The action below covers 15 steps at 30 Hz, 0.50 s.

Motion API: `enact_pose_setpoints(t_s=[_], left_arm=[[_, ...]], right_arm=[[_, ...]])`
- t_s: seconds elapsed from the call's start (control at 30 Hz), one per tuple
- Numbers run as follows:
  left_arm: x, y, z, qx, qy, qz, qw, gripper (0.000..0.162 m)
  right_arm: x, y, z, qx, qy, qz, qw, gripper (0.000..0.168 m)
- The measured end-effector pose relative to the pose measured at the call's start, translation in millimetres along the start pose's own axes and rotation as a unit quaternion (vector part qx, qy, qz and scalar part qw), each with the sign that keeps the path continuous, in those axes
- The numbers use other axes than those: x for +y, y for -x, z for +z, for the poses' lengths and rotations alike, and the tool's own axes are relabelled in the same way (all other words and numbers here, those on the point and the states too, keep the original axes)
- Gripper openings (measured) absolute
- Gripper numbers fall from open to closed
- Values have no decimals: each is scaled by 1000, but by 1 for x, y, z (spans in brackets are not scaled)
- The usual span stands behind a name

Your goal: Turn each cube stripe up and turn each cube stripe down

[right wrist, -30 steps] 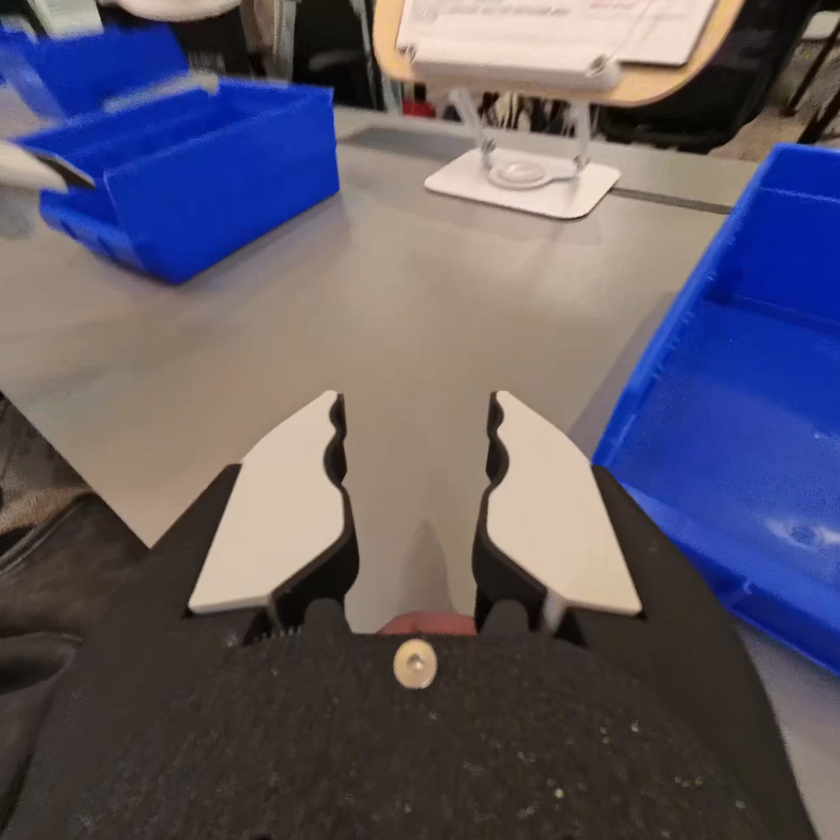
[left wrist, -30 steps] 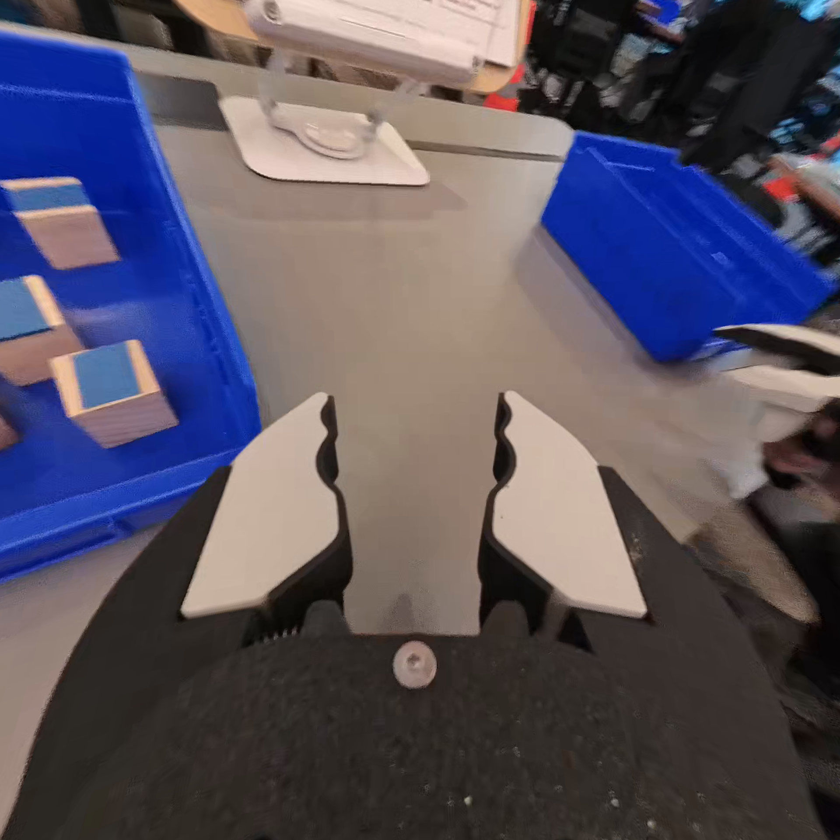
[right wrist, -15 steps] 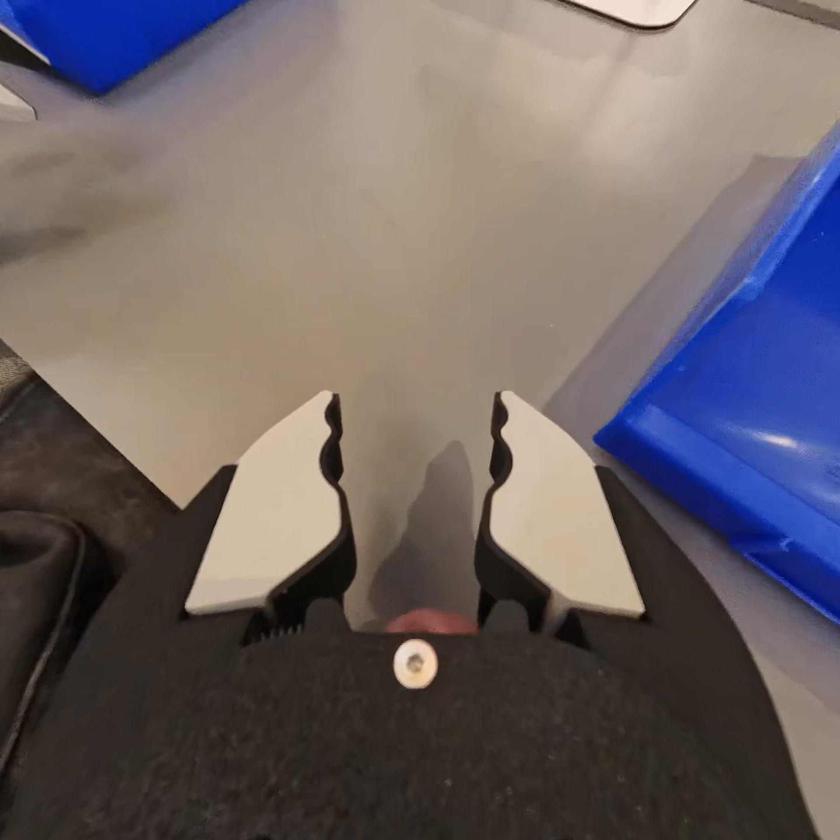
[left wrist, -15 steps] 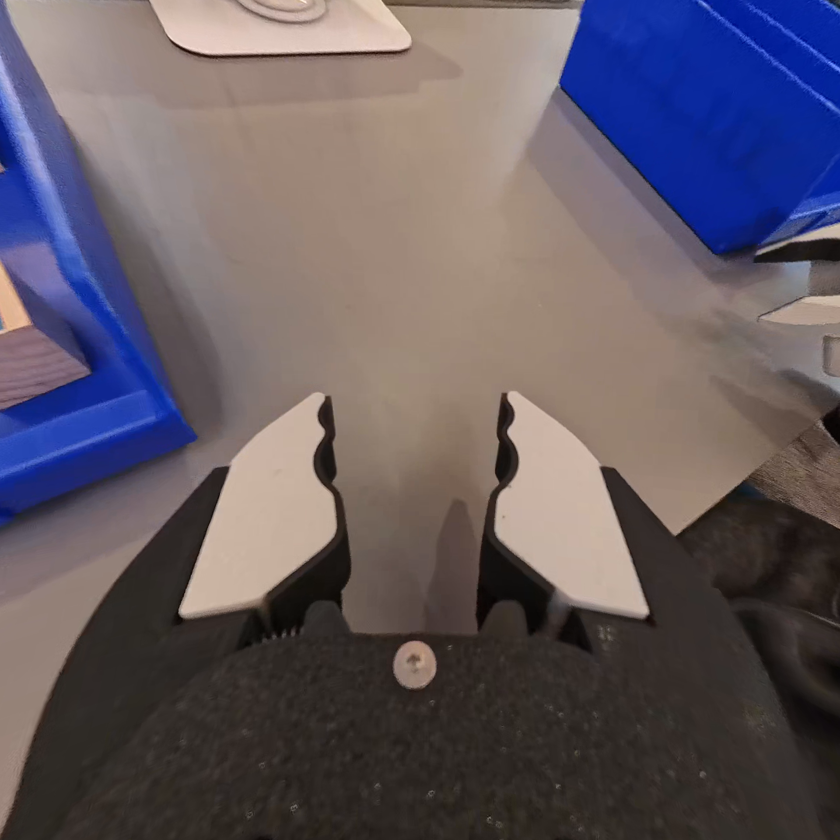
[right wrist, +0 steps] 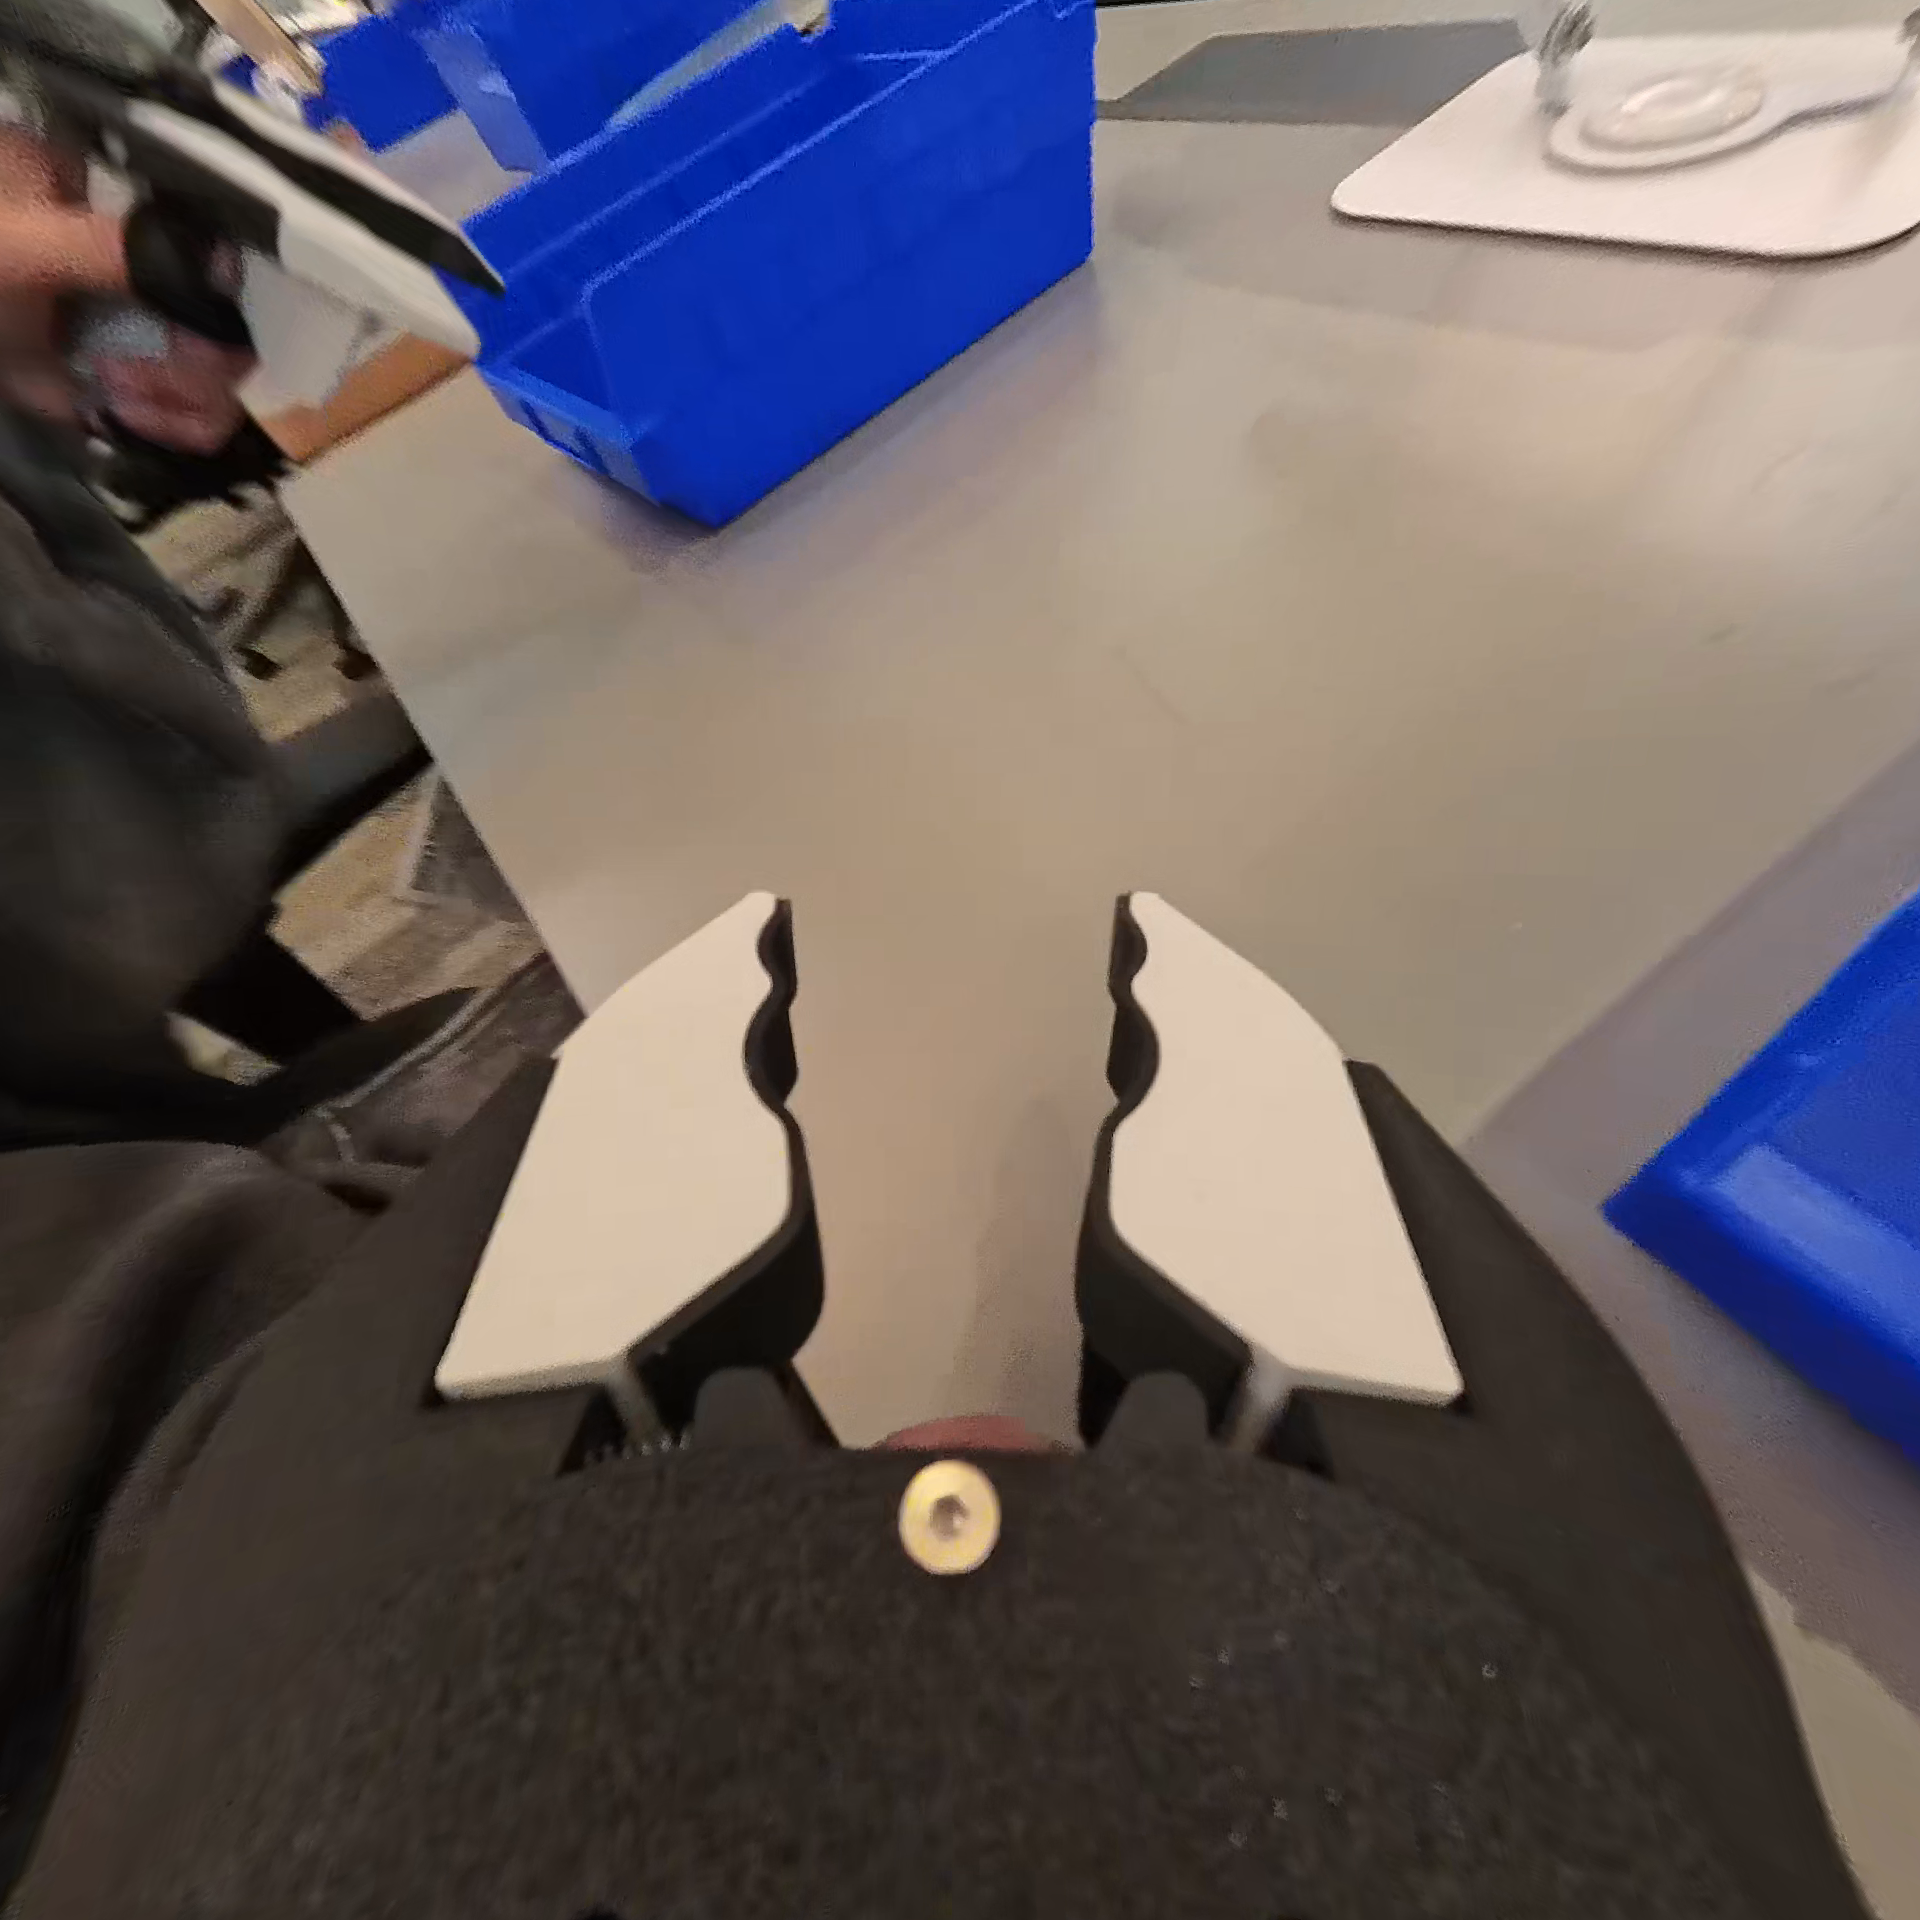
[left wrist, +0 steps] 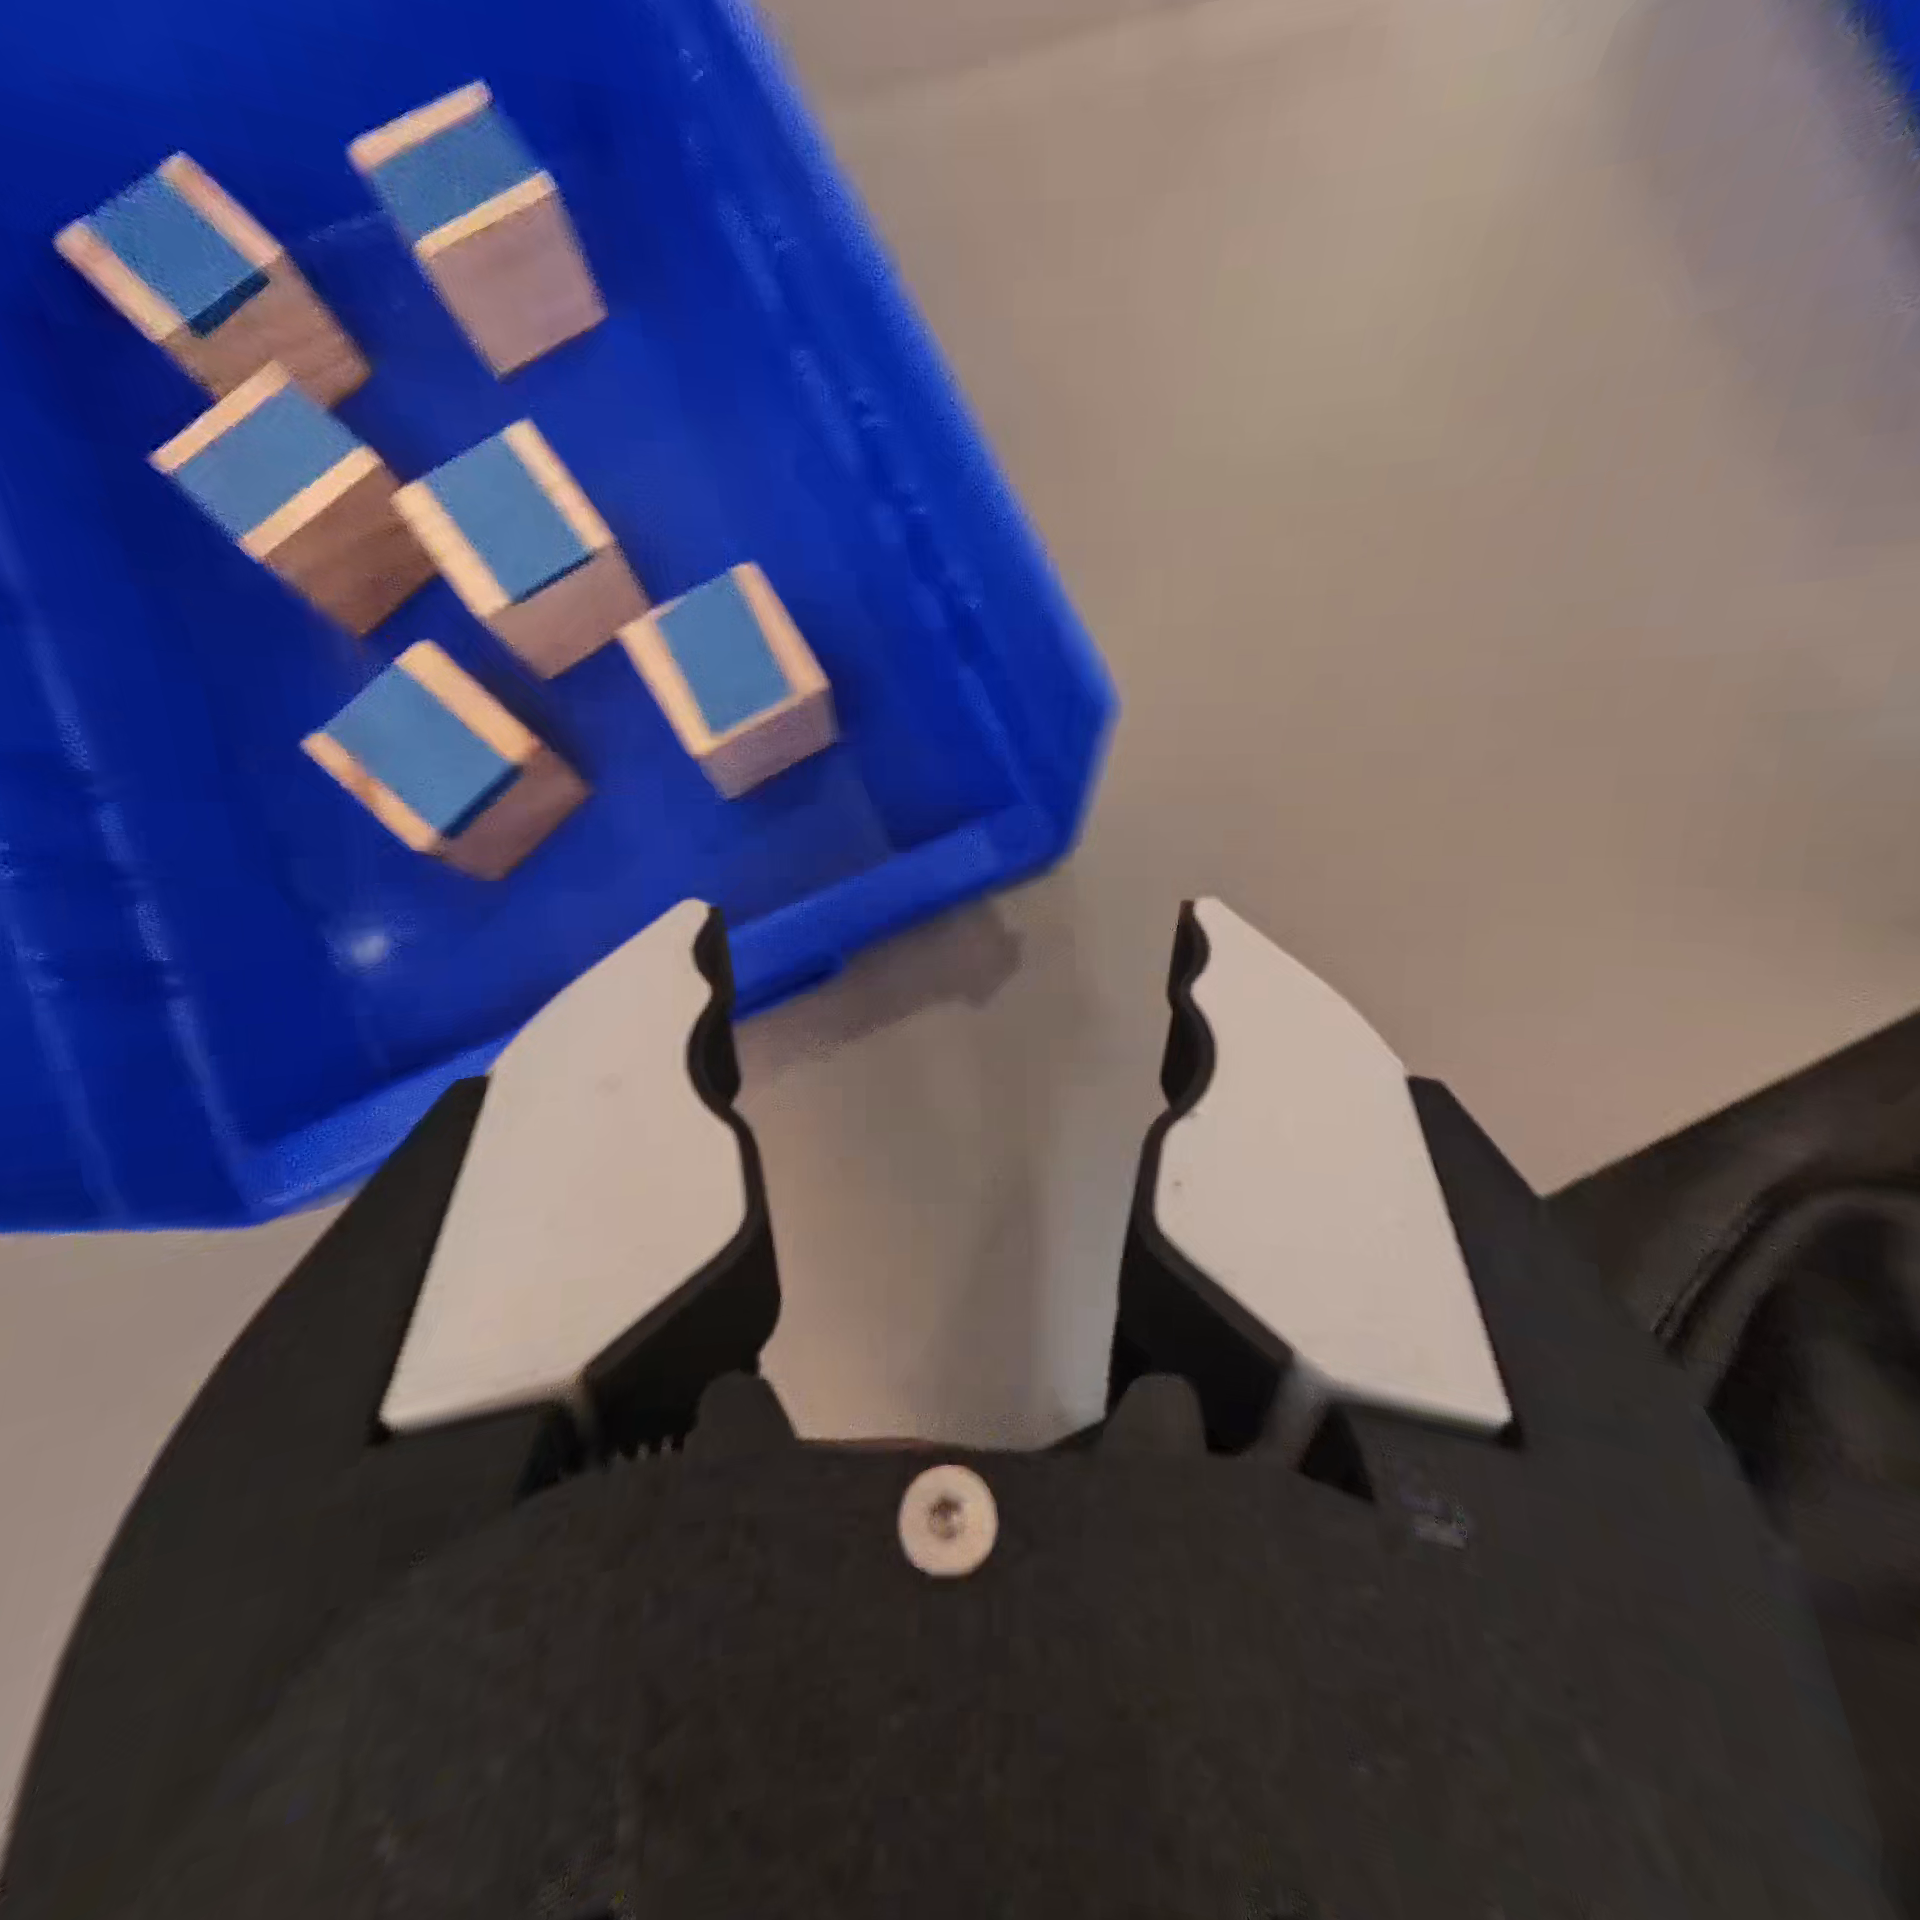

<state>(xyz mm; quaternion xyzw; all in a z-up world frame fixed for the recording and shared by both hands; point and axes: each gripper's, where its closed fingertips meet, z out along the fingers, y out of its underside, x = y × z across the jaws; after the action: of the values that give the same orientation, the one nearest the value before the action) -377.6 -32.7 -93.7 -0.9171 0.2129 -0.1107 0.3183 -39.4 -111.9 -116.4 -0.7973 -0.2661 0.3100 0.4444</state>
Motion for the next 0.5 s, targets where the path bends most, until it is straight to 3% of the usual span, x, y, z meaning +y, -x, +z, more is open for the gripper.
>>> enact_pose_setpoints(t_s=[0.17, 0.27, 0.5], left_arm=[[-25, 52, 52, -24, 91, -87, 992, 75], [-28, 61, 81, -13, 129, -147, 981, 75], [-17, 68, 114, -53, 206, -163, 963, 59]], right_arm=[[2, -5, 2, 39, 13, -50, 998, 58], [1, -2, -1, 49, 14, -69, 996, 58], [0, 7, -2, 38, 13, -87, 995, 58]])
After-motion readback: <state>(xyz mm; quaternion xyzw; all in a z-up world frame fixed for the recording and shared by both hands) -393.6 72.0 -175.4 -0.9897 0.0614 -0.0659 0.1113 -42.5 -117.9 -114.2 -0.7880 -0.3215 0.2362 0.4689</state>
